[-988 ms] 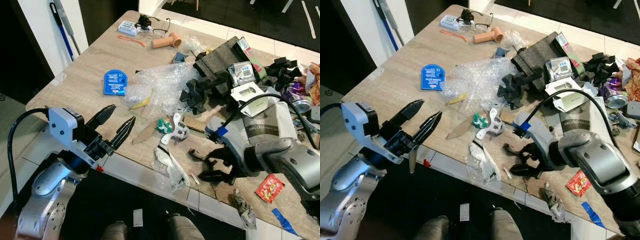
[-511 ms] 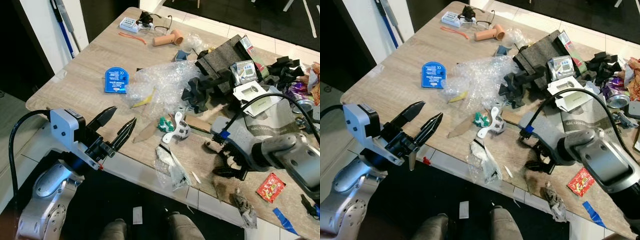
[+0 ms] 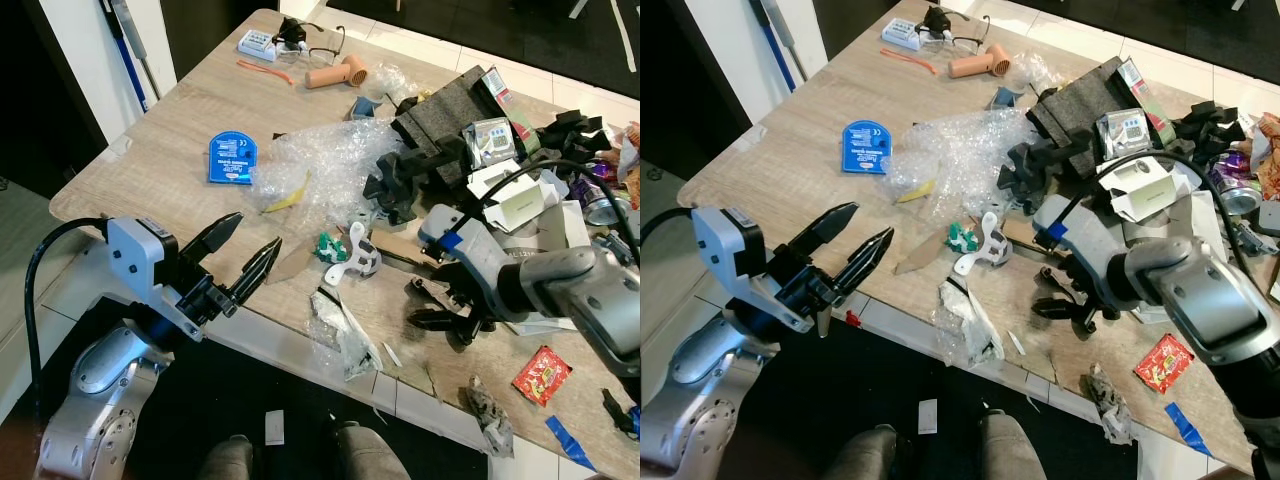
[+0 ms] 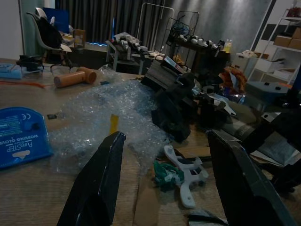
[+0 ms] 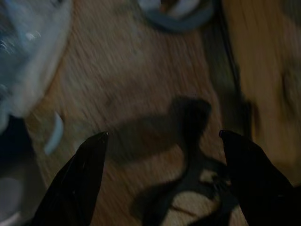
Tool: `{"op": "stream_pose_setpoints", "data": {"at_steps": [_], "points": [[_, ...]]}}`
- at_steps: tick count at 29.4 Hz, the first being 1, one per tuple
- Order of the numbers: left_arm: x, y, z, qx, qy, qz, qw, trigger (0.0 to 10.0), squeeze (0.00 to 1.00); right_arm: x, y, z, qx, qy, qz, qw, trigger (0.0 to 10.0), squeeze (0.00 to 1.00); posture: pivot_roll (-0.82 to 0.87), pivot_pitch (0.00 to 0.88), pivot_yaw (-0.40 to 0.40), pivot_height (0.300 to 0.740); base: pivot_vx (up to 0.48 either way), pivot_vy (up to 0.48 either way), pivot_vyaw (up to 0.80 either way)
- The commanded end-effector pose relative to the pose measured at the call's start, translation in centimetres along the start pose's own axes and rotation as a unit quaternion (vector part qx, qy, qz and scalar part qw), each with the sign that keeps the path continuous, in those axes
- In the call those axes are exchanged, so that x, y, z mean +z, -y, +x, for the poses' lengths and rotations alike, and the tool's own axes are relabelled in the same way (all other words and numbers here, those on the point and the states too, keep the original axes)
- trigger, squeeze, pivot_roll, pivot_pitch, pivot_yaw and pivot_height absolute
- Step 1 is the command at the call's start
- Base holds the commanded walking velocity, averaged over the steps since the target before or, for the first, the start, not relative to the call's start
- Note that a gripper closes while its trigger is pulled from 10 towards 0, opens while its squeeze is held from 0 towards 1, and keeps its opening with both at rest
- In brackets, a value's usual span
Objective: Picking trash to rubbish bin
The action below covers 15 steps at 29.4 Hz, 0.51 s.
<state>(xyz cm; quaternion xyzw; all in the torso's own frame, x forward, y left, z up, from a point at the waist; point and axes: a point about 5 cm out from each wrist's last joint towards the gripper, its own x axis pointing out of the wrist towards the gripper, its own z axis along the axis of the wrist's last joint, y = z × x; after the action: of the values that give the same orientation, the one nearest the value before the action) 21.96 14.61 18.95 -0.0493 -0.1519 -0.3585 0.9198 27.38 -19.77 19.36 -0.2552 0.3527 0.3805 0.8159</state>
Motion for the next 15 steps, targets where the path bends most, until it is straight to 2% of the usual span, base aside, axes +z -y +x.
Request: {"op": "stream_pose_setpoints", "data": {"at_steps": [1,3,6,9,15], "points": [[-0.1,0.7,0.0,-0.019,0.004,-0.017,1.0,10.0,0.0,-0.8,0.2,-0.3,-0.007,-0.028,-0.008,1.0,10.0,0.0,-0.13,0.149,-0.079,0.74,0.0,0.0,0.0],[0.0,1.3,-0.1,-0.044,0.002,-0.024,0.999,10.0,0.0,-1.6,0.4,-0.5,-0.015,-0.051,-0.006,0.999,10.0,0.0,-0.13,0.15,-0.079,0.74,0.0,0.0,0.0],[0.0,1.8,-0.4,-0.072,-0.005,-0.03,0.997,10.0,0.0,-1.9,0.6,-0.7,-0.019,-0.057,-0.001,0.998,10.0,0.0,-0.13,0.152,-0.078,0.74,0.0,0.0,0.0],[-0.3,3.0,-1.6,-0.156,-0.056,-0.037,0.985,10.0,0.0,-2.3,0.9,-1.0,-0.026,-0.066,0.008,0.997,10.0,0.0,-0.14,0.162,-0.078,0.74,0.0,0.0,0.0],[-0.5,3.4,-2.1,-0.186,-0.082,-0.035,0.979,10.0,0.0,-2.3,0.7,-1.0,-0.023,-0.066,0.012,0.997,10.0,0.0,-0.14,0.165,-0.076,0.74,0.0,0.0,0.0]]}}
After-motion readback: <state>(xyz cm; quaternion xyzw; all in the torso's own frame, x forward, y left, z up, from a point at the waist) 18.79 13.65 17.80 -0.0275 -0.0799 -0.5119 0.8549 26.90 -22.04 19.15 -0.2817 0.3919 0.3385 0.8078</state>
